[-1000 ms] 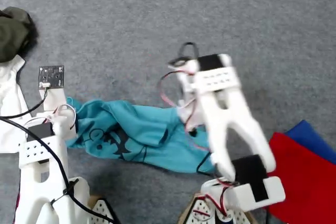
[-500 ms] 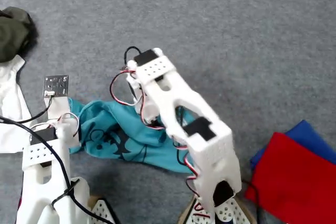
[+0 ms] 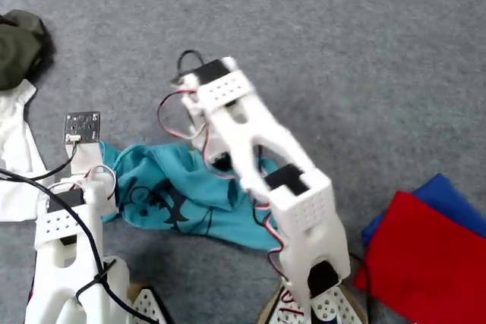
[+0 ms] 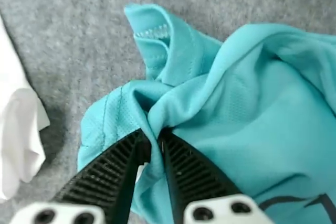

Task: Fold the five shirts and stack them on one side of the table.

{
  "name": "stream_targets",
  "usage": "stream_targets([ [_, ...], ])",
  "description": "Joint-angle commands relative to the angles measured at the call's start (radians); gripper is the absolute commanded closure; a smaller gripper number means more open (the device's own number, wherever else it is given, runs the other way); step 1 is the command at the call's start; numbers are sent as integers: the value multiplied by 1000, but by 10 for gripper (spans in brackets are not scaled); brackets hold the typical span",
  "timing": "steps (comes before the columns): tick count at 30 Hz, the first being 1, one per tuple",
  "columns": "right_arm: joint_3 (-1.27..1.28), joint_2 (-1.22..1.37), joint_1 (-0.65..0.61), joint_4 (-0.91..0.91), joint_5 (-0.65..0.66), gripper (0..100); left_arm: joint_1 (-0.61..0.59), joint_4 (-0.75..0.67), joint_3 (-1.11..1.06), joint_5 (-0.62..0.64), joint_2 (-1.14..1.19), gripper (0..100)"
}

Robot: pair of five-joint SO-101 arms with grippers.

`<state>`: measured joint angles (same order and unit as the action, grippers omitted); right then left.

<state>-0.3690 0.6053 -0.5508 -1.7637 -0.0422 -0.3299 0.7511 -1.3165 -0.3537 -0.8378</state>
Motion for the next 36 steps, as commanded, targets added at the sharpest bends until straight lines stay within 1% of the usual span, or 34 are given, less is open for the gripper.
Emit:
stream_targets([
  [1,-61,-45,125,-20,43,982,5,-15,2,11,1,980],
  [3,-99,-54,180,-20,49,983,5,-17,2,11,1,980],
  [6,-194,-59,223,-21,58,983,5,-17,2,11,1,980],
  [11,-387,-31,214,-17,60,983,5,-17,2,11,1,980],
  [13,-487,15,206,-11,83,983,5,-17,2,11,1,980],
  [23,-984,360,174,238,196,983,5,-23,0,11,1,980],
  [25,-1076,417,174,299,207,983,5,-58,0,32,1,980],
  [27,-1142,466,171,351,209,983,5,-110,0,91,1,980],
  [30,-1158,545,166,408,252,981,9,-210,0,166,1,980],
  [33,-1164,625,177,396,269,980,12,-258,0,206,2,980],
  [36,-1221,634,180,256,267,978,12,-258,2,206,15,980],
])
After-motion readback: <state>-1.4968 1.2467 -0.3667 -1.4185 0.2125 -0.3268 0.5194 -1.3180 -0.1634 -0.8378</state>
